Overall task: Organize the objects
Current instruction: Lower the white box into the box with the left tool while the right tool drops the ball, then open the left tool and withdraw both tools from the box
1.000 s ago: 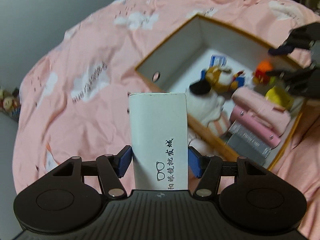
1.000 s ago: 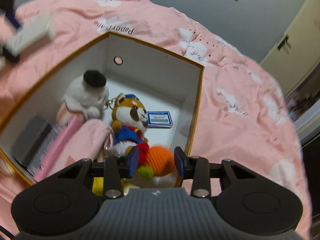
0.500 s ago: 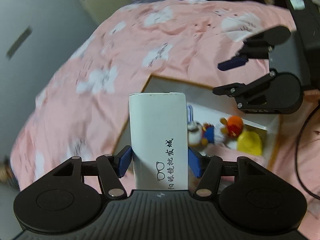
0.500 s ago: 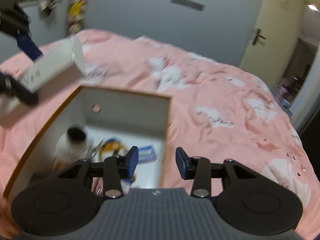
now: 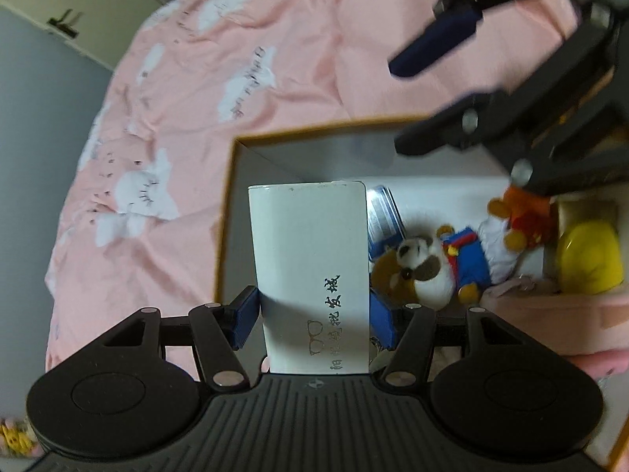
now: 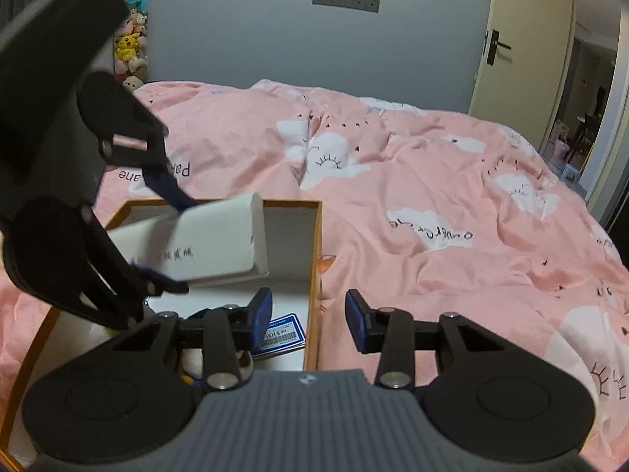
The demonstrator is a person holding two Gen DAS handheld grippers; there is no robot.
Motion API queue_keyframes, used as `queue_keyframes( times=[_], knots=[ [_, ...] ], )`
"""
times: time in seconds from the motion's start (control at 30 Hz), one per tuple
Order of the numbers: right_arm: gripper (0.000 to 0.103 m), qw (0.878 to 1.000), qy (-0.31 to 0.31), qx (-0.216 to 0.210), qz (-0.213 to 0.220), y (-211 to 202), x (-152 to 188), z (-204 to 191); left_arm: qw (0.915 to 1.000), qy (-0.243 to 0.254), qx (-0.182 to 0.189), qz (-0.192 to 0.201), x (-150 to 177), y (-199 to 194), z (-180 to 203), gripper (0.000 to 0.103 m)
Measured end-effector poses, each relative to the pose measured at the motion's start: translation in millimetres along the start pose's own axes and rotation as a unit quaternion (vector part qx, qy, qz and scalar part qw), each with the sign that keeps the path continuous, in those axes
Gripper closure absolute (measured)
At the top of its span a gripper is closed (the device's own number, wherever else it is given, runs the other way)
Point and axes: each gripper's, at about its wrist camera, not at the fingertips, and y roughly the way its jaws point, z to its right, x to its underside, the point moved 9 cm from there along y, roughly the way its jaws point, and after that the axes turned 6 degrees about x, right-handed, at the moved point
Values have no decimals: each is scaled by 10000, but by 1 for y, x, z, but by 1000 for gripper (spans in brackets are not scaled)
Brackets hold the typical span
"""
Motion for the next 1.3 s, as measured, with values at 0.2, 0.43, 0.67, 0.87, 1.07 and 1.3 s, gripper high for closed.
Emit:
queue_keyframes(
  times=[0.2,0.43,0.67,0.87,1.07,1.3],
  knots=[
    [60,9999,77,-88,-120,5,8,-2,9987,440,-40,-247,8,33,-3,35],
    [60,9998,84,-88,-147,4,10,-4,9996,88,-22,-260,11,55,-9,34],
    [60,9996,137,-97,-216,4,15,-2,9998,16,-184,-49,11,51,-10,31],
    [60,9996,149,-91,-224,0,15,-3,9993,-122,-332,141,4,31,-14,30],
    [46,9993,214,-217,-232,-22,8,-4,9960,-592,-531,415,7,-25,-9,30],
    [43,9987,28,-479,-190,-64,-2,-16,9815,-1572,-852,683,27,-110,6,30]
  ],
)
